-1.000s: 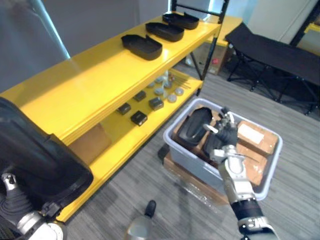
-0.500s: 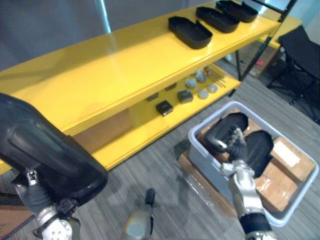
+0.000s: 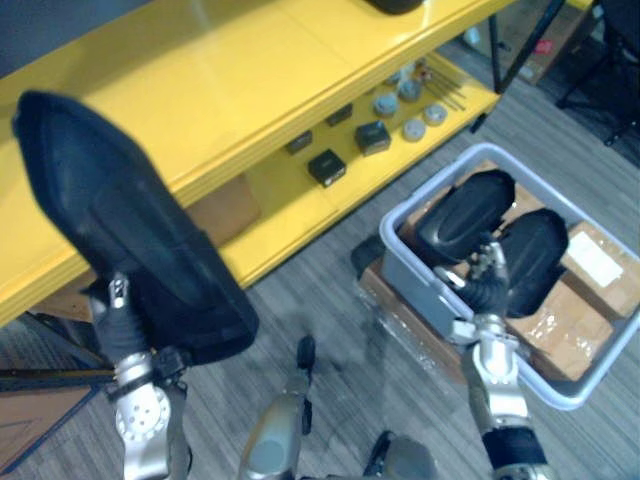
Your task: Walk over and take plastic housings, then place them on the shelf
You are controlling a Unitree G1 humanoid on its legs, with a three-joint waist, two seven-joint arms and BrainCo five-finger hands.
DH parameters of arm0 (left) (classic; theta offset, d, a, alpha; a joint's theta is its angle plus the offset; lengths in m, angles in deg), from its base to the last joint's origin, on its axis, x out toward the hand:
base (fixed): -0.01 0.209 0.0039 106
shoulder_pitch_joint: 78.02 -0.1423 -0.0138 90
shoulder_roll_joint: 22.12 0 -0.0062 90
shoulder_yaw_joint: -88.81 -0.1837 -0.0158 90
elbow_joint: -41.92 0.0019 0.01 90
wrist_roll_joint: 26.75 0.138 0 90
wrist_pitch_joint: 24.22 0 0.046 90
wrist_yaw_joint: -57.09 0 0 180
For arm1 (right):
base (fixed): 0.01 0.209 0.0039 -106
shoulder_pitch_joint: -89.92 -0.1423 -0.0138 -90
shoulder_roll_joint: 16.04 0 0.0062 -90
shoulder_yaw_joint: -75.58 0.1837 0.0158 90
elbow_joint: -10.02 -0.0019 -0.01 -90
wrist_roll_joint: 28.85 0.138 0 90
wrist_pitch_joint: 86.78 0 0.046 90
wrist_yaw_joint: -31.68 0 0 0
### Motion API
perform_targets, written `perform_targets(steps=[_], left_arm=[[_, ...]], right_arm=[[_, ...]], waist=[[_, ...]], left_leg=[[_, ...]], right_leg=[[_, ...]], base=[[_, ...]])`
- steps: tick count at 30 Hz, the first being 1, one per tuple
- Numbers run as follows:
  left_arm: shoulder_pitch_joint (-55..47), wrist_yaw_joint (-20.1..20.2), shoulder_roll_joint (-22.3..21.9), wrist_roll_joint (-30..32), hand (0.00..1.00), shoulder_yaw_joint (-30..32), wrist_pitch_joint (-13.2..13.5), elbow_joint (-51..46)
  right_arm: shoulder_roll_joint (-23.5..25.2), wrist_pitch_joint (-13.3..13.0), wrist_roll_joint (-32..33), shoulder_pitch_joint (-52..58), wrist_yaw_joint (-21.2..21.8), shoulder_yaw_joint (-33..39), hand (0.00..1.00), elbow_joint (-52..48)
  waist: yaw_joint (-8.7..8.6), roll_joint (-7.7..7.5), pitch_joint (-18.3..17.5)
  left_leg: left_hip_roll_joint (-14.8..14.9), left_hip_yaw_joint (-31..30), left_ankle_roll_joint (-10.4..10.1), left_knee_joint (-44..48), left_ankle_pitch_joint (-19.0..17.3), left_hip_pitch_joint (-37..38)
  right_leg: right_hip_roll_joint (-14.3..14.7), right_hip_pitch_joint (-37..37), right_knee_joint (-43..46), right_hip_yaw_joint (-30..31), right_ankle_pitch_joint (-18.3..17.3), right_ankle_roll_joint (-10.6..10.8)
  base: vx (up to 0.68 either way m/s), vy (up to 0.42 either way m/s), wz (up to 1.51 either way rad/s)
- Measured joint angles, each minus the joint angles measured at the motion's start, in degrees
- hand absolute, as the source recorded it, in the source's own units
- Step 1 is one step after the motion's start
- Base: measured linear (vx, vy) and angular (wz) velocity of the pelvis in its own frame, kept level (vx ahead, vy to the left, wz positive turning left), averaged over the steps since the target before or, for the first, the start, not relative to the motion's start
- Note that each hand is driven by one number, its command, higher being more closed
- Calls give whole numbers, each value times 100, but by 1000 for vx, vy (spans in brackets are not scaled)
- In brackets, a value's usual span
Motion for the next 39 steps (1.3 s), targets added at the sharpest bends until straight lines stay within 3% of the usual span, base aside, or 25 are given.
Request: perform_targets(steps=[4, 9, 13, 20, 26, 30, 32, 34, 35, 36, 37, 39], left_arm=[[405, 217, 276, 320, 100, 2, 33, -174], [1104, 218, 351, 649, 100, -53, 29, -218], [1256, 140, 480, 714, 100, -231, -68, -218], [1144, -469, 459, 722, 100, -201, -266, -181], [639, -726, 269, 747, 100, 283, -256, -143], [192, -668, 273, 888, 100, 578, -256, -169], [2, -509, 284, 934, 100, 677, -256, -231], [-35, -413, 301, 918, 100, 688, -255, -387], [0, -391, 326, 915, 100, 692, -252, -413], [58, -359, 290, 910, 100, 691, -256, -463], [76, -296, 294, 876, 100, 689, -269, -474], [70, -211, 296, 851, 100, 676, -364, -497]], right_arm=[[-108, -207, -4, -312, 222, 196, 0, -122], [-291, -316, -184, -966, 327, 165, 0, -488], [-319, -315, -352, -1043, 353, 79, 0, -640], [-318, -407, -425, -910, 360, -8, 0, -1126], [-271, -444, -503, -561, 126, 1, 0, -1308], [-73, -453, -438, -194, 3, 350, 0, -1312], [40, -455, -372, -102, 0, 620, 0, -1291], [60, -465, -369, 74, 9, 769, 0, -1293], [89, -468, -368, 155, 18, 798, 0, -1285], [105, -468, -374, 273, 50, 844, 0, -1291], [105, -468, -370, 321, 140, 891, 0, -1302], [106, -467, -334, 461, 262, 932, 0, -1420]], waist=[[-121, 47, 219], [-255, 249, 558], [-361, 253, 677], [-402, 246, 682], [-272, 180, 555], [-216, -27, 240], [-248, -82, 55], [-251, -37, -140], [-255, -61, -198], [-284, -79, -340], [-314, -40, -379], [-311, -9, -401]], left_leg=[[82, 47, -13, 2, 54, -5], [184, 292, -8, 4, 9, -155], [161, 354, -8, 4, 16, -216], [140, 338, -37, 8, -37, -132], [61, 200, -67, 1556, -1074, -214], [27, 142, 5, 1680, -1296, 34], [-36, -16, 60, 1472, -1359, 463], [69, -59, 232, 1928, -1732, 502], [31, -152, 282, 2006, -1815, 511], [34, -307, 348, 2023, -1872, 520], [69, -441, 364, 2031, -1928, 587], [102, -604, 344, 2068, -2062, 766]], right_leg=[[52, -88, 2, 133, 9, 14], [53, -519, 247, 456, -5, -6], [-37, -738, 518, 559, -76, 34], [-52, -666, 709, 621, -99, 61], [-129, -56, 1067, 633, 9, 182], [-293, -334, 2190, 778, 692, -106], [-326, -547, 2818, 1015, 1876, -408], [-267, -712, 3231, 1169, 2715, -481], [-229, -793, 3342, 1271, 2337, -446], [-40, -1010, 3322, 1392, 1551, -489], [156, -1159, 3067, 1435, 1316, -485], [405, -1214, 2378, 1584, 1199, -459]], base=[[2, -96, -14], [-27, -61, -27], [-2, -72, -7], [31, -92, 5], [44, -45, 16], [101, -28, 26], [166, 42, 31], [264, 56, 35], [222, 33, 52], [178, 38, 60], [176, 44, 59], [151, 32, 52]])
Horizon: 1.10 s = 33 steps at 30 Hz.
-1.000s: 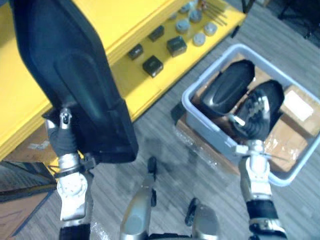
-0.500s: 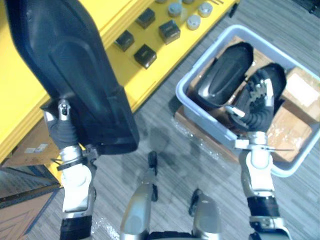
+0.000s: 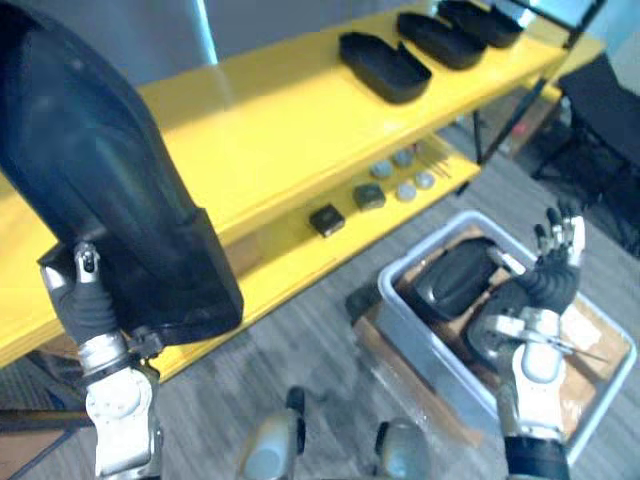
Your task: Walk over and take plastic housings, then place them on the shelf
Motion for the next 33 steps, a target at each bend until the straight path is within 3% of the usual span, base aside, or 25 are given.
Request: perform_targets(steps=[4, 8, 10, 11, 12, 14, 15, 16, 17, 20, 23, 27, 33], left_arm=[[-165, 172, -25, -222, 100, -194, -123, -191], [-270, 173, -54, -206, 100, -400, -114, -379], [-273, 150, -49, -203, 100, -452, -110, -450], [-246, 115, -65, -222, 100, -451, -98, -434], [-212, 84, -197, -226, 100, -472, -102, -388], [-38, -2, -278, -341, 100, -653, -119, -253], [43, -3, -294, -342, 100, -661, -119, -188], [237, -44, -327, -346, 100, -653, -119, -79], [303, -56, -348, -364, 100, -652, -118, -75], [402, -79, -364, -356, 100, -651, -106, -80], [403, -150, -310, -341, 100, -635, -154, -78], [271, -373, -244, -143, 100, -611, -468, -75], [155, -291, -234, 140, 100, -466, -618, -82]], right_arm=[[1, -1, 15, 598, 164, 80, 0, -836], [0, -4, 165, 771, 234, 234, 0, -1264], [-20, -5, 290, 677, 237, 289, 0, -1279], [-49, -12, 347, 551, 233, 297, 0, -1245], [-139, -6, 401, 392, 225, 326, 0, -1142], [-403, 63, 509, -2, 119, 545, 0, -681], [-425, 82, 508, -38, 78, 627, 0, -576], [-424, 185, 509, -46, -76, 827, 0, -475], [-426, 197, 506, -51, -135, 890, 0, -477], [-422, 194, 500, -64, -281, 1034, 0, -481], [-421, 115, 509, -222, -247, 1074, 0, -492], [-359, -185, 686, -361, 237, 866, 0, -714], [-326, -115, 852, -671, 881, -101, 0, -921]], waist=[[-6, 68, -268], [66, -68, -474], [92, -325, -622], [87, -491, -724], [85, -378, -706], [-55, -2, -607], [-101, 67, -611], [-157, 165, -579], [-181, 230, -541], [-210, 225, -495], [-227, 94, -407], [-230, 66, -380], [-183, 70, -382]], left_leg=[[19, -464, -64, 46, -233, 163], [-2, -699, -273, 37, -438, 247], [-18, -442, -420, 29, -584, 188], [-38, -156, -520, 116, -647, 64], [69, -176, -577, 201, -662, 14], [367, 42, -757, 2, -457, -225], [485, 244, -754, -115, -375, -258], [764, 848, -864, -438, -43, -216], [795, 978, -929, -597, 81, -123], [732, 1081, -870, -1095, 299, 260], [638, 1099, -865, -1149, 304, 407], [501, 1104, -864, -1336, 303, 848], [319, 827, -773, -1776, 578, 943]], right_leg=[[354, 1, -1668, 352, 100, 157], [471, 140, -2408, 448, 200, 268], [369, 493, -3034, 409, 316, 103], [207, 708, -3398, 268, 282, 369], [304, 734, -3418, 152, 357, 365], [385, 712, -3540, -258, 335, 262], [383, 712, -3550, -379, 324, 245], [381, 752, -3554, -602, 310, 221], [372, 821, -3554, -669, 308, 218], [330, 991, -3543, -670, 289, 195], [225, 1044, -3415, -648, 215, 137], [96, 1405, -3408, -649, 147, 230], [20, 1603, -3661, -952, 39, 366]], base=[[158, -32, 57], [170, -158, 41], [185, -302, 55], [182, -351, 38], [154, -312, 44], [160, -278, 74], [135, -172, 101], [116, -106, 79], [147, -75, 73], [123, 8, 29], [86, 59, 5], [28, 39, 1], [-36, -14, 23]])
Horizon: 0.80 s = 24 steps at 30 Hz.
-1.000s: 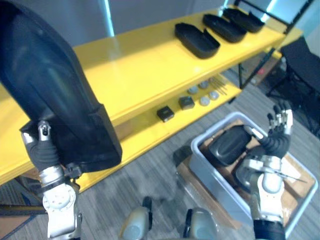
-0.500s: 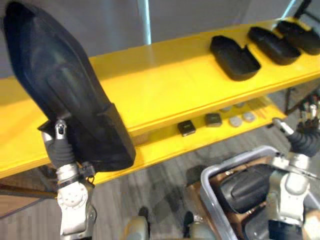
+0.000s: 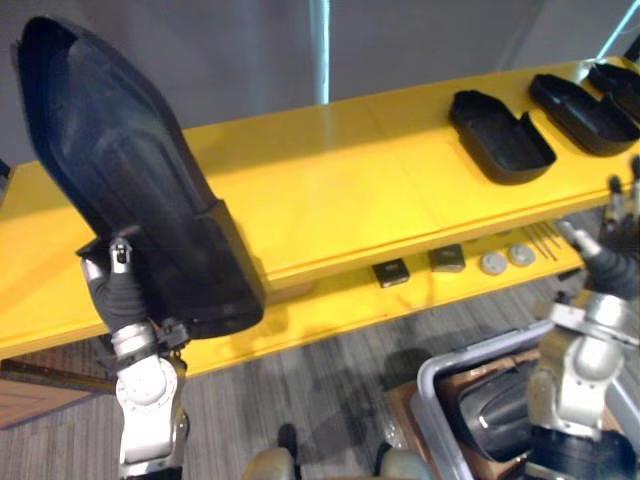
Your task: Walk over and take plastic housings, then place them on the shelf
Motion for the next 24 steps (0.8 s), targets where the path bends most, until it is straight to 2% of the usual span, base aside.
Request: perform_targets(steps=[1, 3, 5, 9, 13, 14, 16, 17, 19, 20, 22, 24], left_arm=[[-55, 88, 2, 7, 100, 129, 0, -18], [-124, 196, 4, 7, 100, 285, 1, -45], [-259, 370, 6, -19, 100, 419, 2, -53], [-376, 722, 28, -33, 100, 507, 4, -88], [-348, 1112, 208, -94, 100, 321, -92, -135], [-321, 1166, 285, -123, 100, 264, -174, -132], [67, 1304, 503, -158, 100, -8, -649, -44], [231, 1324, 530, -198, 100, -58, -756, 61], [1028, 1275, 742, -591, 100, -222, -1273, 854], [1235, 1214, 802, -677, 100, -218, -1394, 1117], [2056, 738, 1064, -806, 100, -224, -1764, 2217], [2569, 404, 1217, -840, 100, -221, -1946, 2912]], right_arm=[[1, 122, -16, -20, 14, -215, 0, 34], [2, 206, -26, -45, 19, -339, 0, 130], [2, 399, -189, -54, -13, -370, 0, 200], [2, 555, -361, -21, -153, -368, 0, 384], [2, 656, -361, 337, -326, -297, 0, 396], [2, 680, -361, 386, -328, -292, 0, 396], [6, 803, -348, 641, -233, -182, 0, 389], [6, 830, -341, 696, -196, -159, 0, 388], [8, 898, -223, 942, 125, -84, 0, 325], [10, 903, -201, 994, 216, -91, 0, 284], [14, 911, -57, 1222, 491, -101, 0, -67], [12, 911, 35, 1315, 558, -181, 0, -268]], waist=[[31, 26, -15], [115, 33, -19], [257, 30, -21], [254, 1, -38], [178, -26, -95], [142, -23, -97], [-30, -16, -101], [-74, -6, -107], [-274, 56, -143], [-354, 69, -151], [-585, 123, -169], [-745, 126, -171]], left_leg=[[-20, -106, 9, -167, 137, 10], [-29, -215, 12, -273, 238, 0], [-59, -259, 36, -273, 269, -2], [-132, -333, 94, -306, 310, 0], [-104, 25, 116, -310, 304, -5], [-90, 82, 116, -310, 303, -4], [-31, 311, 115, -310, 298, -5], [-22, 377, 114, -310, 297, -9], [35, 633, 114, -313, 296, -13], [52, 705, 111, -314, 292, -11], [112, 949, 101, -312, 288, -11], [156, 1095, 87, -311, 297, -14]], right_leg=[[-13, 30, -23, -127, -5, 6], [-30, 34, -23, -198, -5, 6], [-36, 57, -12, -210, -5, 6], [-93, 126, -11, -275, -2, 5], [-92, 0, -44, 2, 63, 27], [-78, -13, -82, 43, 96, 29], [-15, -98, -215, 279, 231, 46], [-4, -140, -223, 344, 253, 64], [61, -263, -289, 628, 359, 53], [76, -293, -305, 688, 380, 62], [152, -457, -308, 966, 454, 67], [202, -565, -287, 1119, 485, 44]], base=[[-57, -6, 53], [-44, 16, 38], [-43, 16, 21], [-50, 28, 13], [-53, 36, -26], [-44, 25, -42], [-54, 22, -50], [-62, 26, -59], [-56, 20, -59], [-52, 11, -57], [-34, 2, -58], [-17, -9, -46]])
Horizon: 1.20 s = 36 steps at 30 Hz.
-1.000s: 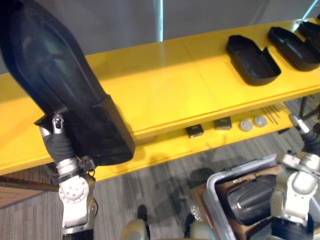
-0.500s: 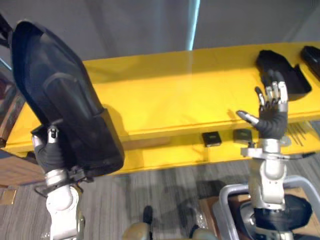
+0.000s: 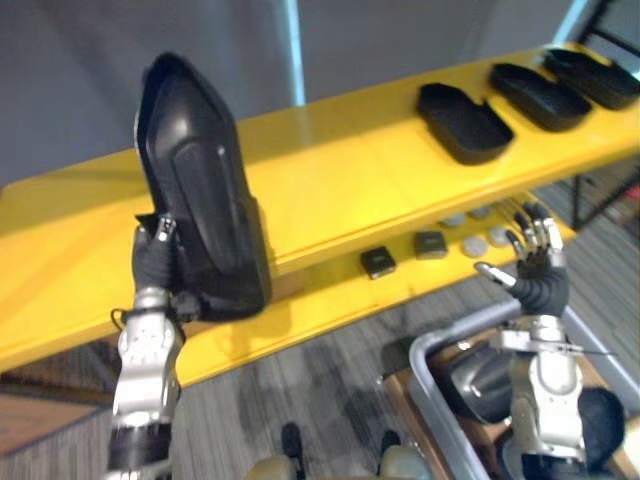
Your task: Walk over and take plastic housings, then place them on the shelf
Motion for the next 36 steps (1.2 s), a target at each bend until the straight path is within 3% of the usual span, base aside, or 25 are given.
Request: perform_targets(steps=[5, 10, 12, 13, 16, 22, 27, 31, 36], left_arm=[[1088, -537, 155, -690, 100, -206, -169, 1165], [1817, -1007, 162, -1288, 100, -364, -686, 1764], [1949, -1191, 165, -1310, 100, -367, -840, 1888], [2041, -1343, 179, -1310, 100, -366, -1003, 1963], [2376, -1728, 385, -1300, 100, -350, -1458, 2168], [2968, -2198, 1067, -902, 100, 91, -2242, 2365], [3337, -2465, 1329, -527, 100, 233, -2576, 2500], [3394, -2478, 1438, -279, 100, 290, -2789, 2542], [3612, -1912, 1501, 133, 100, 221, -2956, 2592]], right_arm=[[0, 40, 403, 60, 42, -332, 0, -115], [5, 135, 407, 309, -56, -655, 0, -222], [42, 140, 414, 535, -95, -728, 0, -448], [58, 140, 443, 672, -96, -796, 0, -573], [128, 141, 521, 810, -105, -950, 0, -750], [224, 150, 636, 901, -266, -1272, 0, -998], [182, 151, 750, 889, -486, -1497, 0, -1090], [108, 155, 755, 898, -600, -1752, 0, -1105], [11, 161, 838, 897, -672, -1861, 0, -1107]], waist=[[-252, 65, 36], [-439, 213, 124], [-488, 246, 166], [-574, 256, 170], [-591, 201, 251], [-640, 188, 498], [-572, 168, 740], [-566, 198, 777], [-553, 241, 800]], left_leg=[[50, 258, -28, 27, 22, -80], [43, 478, -40, 1, 2, -115], [96, 734, -38, 0, -108, -99], [172, 1075, -43, 3, -109, -93], [210, 1400, -64, 29, -50, -118], [250, 1492, -65, 83, -61, -285], [282, 1530, -53, 367, -144, -386], [241, 1539, -40, 489, -246, -465], [219, 1545, -9, 660, -342, -607]], right_leg=[[71, -366, 226, 301, -12, -25], [62, -615, 509, 487, -123, -32], [61, -647, 517, 570, -124, -33], [67, -666, 518, 579, -124, -32], [106, -843, 589, 762, -119, -28], [130, -1026, 608, 802, -121, -30], [79, -1036, 698, 757, -178, -36], [-6, -1135, 896, 756, -310, -12], [-68, -1231, 951, 767, -318, -8]], base=[[-1, -12, -28], [-15, -1, -18], [2, 7, -16], [24, 7, -11], [39, -10, -24], [45, -10, -6], [44, -5, 8], [6, 1, 5], [1, 1, 1]])
